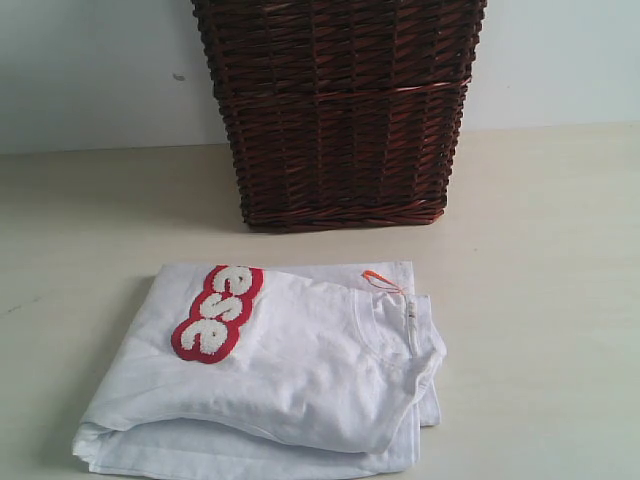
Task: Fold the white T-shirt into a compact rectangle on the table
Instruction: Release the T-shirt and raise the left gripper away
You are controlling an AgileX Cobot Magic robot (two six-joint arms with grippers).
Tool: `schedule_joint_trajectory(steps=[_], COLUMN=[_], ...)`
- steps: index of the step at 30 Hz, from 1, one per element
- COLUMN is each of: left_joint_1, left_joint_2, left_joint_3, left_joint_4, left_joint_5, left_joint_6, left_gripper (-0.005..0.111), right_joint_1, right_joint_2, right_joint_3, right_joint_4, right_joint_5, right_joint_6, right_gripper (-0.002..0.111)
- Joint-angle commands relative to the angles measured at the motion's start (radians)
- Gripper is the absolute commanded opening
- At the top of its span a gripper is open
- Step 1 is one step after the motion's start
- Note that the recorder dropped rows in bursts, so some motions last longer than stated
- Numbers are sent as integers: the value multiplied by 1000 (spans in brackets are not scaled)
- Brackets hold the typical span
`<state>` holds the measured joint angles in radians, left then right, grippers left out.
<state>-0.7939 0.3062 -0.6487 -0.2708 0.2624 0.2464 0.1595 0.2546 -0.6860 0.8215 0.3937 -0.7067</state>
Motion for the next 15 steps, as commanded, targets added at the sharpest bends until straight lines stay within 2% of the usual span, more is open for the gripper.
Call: schedule_joint_trajectory(steps=[1, 4, 12, 15], left_joint_1=[-3, -3, -3, -3], left_joint_2=[-207, -306, -293, -295], left_joint_3=[179, 297, 526, 569], left_joint_4=[0, -33, -83, -98], left_joint_5=[-96, -175, -427, -461], left_joint_6=[-6, -19, -47, -47], left_gripper=[0, 0, 0, 0], right_joint_1=[-3, -3, -3, -3], right_joint_2=[-125, -201, -255, -255], right_joint_3=[140, 226, 373, 404], right_joint_4=[11, 14, 16, 16], right_joint_5=[-120, -165, -188, -188], right_joint_6=[68, 105, 109, 109], right_gripper=[0, 0, 0, 0])
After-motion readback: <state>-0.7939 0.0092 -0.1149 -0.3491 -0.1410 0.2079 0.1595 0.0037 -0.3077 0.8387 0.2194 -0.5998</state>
